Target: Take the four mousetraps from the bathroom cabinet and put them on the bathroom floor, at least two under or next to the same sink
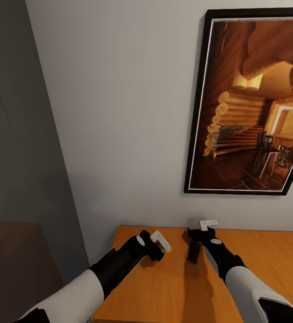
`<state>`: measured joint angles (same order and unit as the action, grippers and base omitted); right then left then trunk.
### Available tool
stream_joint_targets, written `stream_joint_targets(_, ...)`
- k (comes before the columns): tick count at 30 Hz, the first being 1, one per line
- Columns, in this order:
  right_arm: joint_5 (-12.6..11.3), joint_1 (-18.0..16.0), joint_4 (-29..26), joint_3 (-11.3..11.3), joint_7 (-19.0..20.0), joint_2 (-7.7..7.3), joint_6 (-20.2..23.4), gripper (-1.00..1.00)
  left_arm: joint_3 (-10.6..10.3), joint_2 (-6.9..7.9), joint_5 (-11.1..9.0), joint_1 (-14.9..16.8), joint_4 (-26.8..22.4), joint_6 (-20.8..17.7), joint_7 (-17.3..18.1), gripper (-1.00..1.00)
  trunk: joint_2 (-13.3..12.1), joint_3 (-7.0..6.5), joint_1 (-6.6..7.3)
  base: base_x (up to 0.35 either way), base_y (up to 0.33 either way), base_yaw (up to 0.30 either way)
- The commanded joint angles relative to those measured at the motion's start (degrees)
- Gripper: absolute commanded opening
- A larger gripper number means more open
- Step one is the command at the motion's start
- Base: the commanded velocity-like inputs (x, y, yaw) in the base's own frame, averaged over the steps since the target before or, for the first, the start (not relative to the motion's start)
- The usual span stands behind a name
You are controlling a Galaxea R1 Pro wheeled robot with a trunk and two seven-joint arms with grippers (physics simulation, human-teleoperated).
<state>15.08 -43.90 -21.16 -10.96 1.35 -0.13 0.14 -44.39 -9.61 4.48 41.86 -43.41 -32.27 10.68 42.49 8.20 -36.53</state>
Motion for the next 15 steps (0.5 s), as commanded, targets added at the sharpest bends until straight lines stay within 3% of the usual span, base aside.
stream_joint_targets(1, 0.62, -0.05, -0.02, -0.39, 0.14, 0.04, -0.01, 1.0, 0.02, 0.35, 0.43, 0.06, -0.08, -0.14, 0.37, 1.0, 0.08, 0.09, -0.01, 0.0, 0.0, 0.0)
stream_joint_targets(7, 0.61, -0.05, 0.02, -0.38, 0.16, 0.04, -0.03, 1.0, 1.32, 0.9, 0.43, 0.06, -0.09, -0.03, 0.32, 1.0, 0.08, 0.09, -0.01, 0.0, 0.0, 0.0)
stream_joint_targets(15, 0.65, -0.05, 0.09, -0.41, 0.28, 0.04, -0.33, 1.0, 5.57, 1.77, 0.77, 0.05, -0.03, 0.1, 0.3, 1.0, 0.08, 0.09, -0.01, 0.0, 0.0, 0.0)
